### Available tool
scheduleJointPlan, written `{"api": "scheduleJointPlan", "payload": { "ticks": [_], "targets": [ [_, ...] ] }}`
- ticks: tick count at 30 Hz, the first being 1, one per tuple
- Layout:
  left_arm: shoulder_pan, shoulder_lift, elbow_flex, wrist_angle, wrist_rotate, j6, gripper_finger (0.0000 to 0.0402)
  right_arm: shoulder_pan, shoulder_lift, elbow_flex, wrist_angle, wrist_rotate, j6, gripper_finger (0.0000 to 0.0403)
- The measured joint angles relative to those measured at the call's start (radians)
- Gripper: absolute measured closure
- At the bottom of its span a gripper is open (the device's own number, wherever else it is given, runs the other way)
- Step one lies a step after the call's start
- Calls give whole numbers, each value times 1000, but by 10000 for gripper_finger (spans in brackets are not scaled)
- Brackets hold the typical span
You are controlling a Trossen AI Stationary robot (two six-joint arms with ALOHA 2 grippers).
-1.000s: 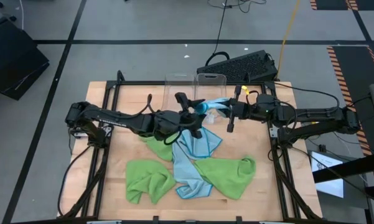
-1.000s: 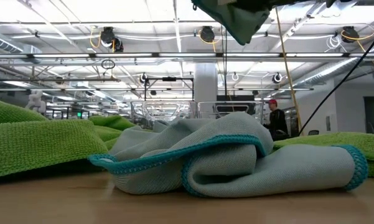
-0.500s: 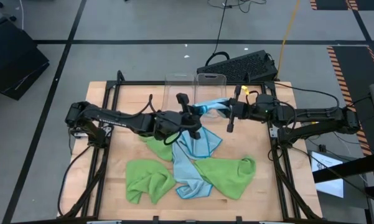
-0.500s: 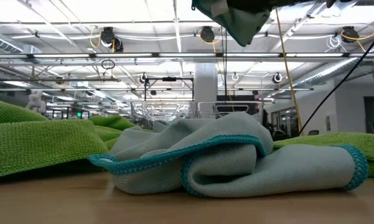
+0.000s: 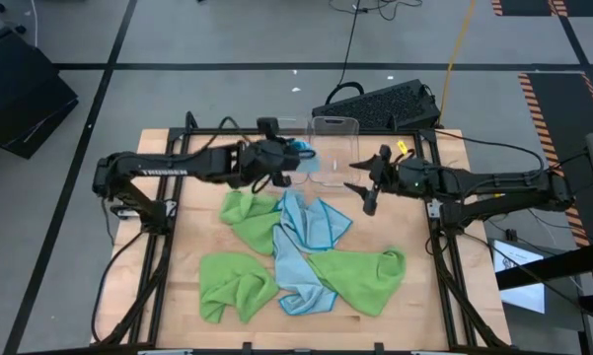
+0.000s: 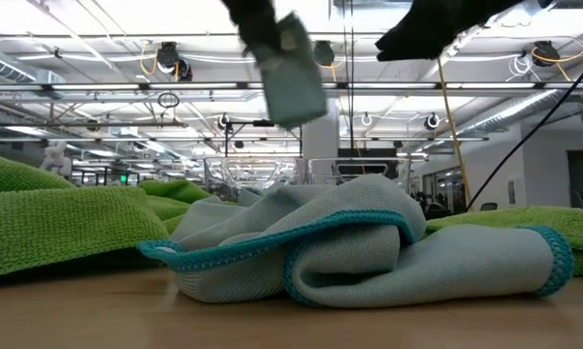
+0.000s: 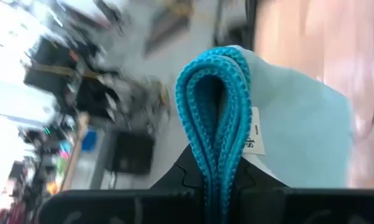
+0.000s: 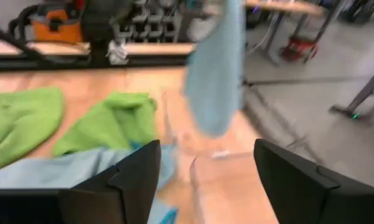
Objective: Fold microfiber towels
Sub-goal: Put the blue folded microfiber towel into the left transparent bin
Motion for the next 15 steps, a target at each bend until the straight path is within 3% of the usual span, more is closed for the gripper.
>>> {"api": "scheduleJointPlan", "payload": {
  "ticks": [8, 15],
  "targets": [
    [135, 36, -1, -120, 47, -18, 389, 124, -1, -31, -10, 0, 62, 147],
    [236, 66, -1, -101, 229, 67, 389, 169, 0, -67, 12, 1, 62, 149]
  ]
}}
